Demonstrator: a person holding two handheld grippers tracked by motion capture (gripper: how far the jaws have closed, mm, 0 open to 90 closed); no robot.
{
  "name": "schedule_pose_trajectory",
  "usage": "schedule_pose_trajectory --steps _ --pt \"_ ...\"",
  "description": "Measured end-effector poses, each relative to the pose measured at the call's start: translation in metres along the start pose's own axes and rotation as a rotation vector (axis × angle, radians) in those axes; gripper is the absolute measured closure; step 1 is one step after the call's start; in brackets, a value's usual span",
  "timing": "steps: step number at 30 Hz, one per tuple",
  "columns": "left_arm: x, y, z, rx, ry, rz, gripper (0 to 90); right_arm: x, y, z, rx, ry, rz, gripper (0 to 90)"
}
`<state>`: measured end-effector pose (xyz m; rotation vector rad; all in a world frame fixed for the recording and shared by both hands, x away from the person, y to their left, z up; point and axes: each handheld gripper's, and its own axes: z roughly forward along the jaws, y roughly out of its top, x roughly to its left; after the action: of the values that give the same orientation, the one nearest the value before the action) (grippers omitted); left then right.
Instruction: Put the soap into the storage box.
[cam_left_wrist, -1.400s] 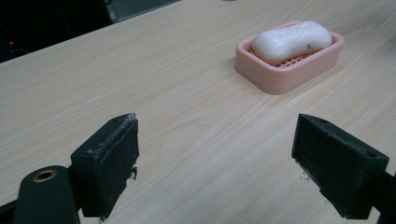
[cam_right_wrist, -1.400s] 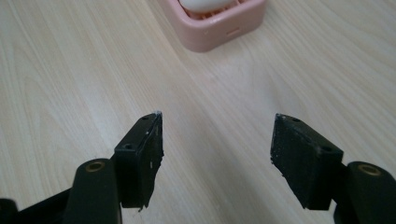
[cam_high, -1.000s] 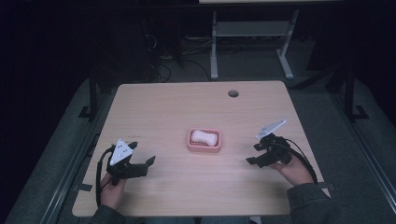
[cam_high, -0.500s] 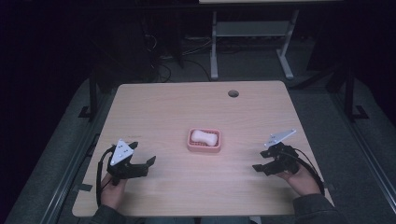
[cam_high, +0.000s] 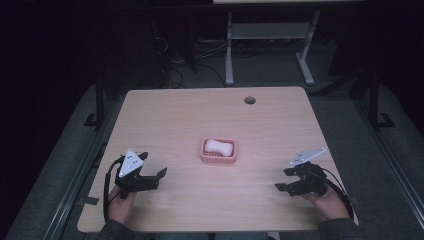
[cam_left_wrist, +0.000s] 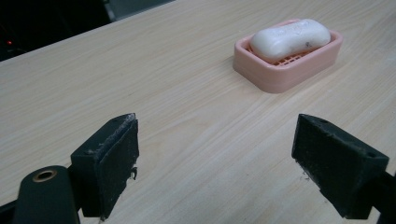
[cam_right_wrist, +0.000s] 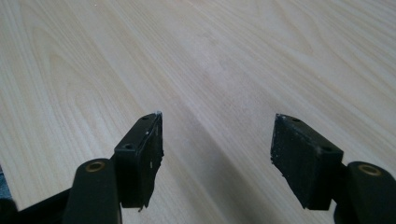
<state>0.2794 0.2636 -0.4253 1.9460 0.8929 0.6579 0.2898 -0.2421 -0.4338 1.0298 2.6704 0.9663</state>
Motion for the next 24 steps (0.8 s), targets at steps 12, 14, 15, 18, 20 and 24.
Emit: schedule_pose_trajectory --steps 12,14,15,18,20,24 --pt "-0.001 0.000 0.001 0.006 -0.008 0.008 14.6 0.006 -0.020 -0.004 -0.026 -0.005 0.028 33.6" --pt "-0.001 0.000 0.001 0.006 -0.009 0.006 14.6 0.007 -0.023 -0.005 -0.033 -0.008 0.030 33.6" --pt "-0.001 0.000 0.001 0.010 -0.008 0.005 14.6 0.008 -0.025 -0.007 -0.036 -0.010 0.030 33.7" --pt "-0.001 0.000 0.002 0.008 -0.012 0.008 14.6 0.011 -0.028 -0.011 -0.057 -0.014 0.037 33.6" --pt "-0.001 0.000 0.002 0.010 -0.010 0.007 14.6 0.013 -0.031 -0.013 -0.067 -0.017 0.040 33.6" --pt "-0.002 0.000 0.004 0.008 -0.022 0.002 14.6 0.017 -0.036 -0.012 -0.085 -0.009 0.060 30.5"
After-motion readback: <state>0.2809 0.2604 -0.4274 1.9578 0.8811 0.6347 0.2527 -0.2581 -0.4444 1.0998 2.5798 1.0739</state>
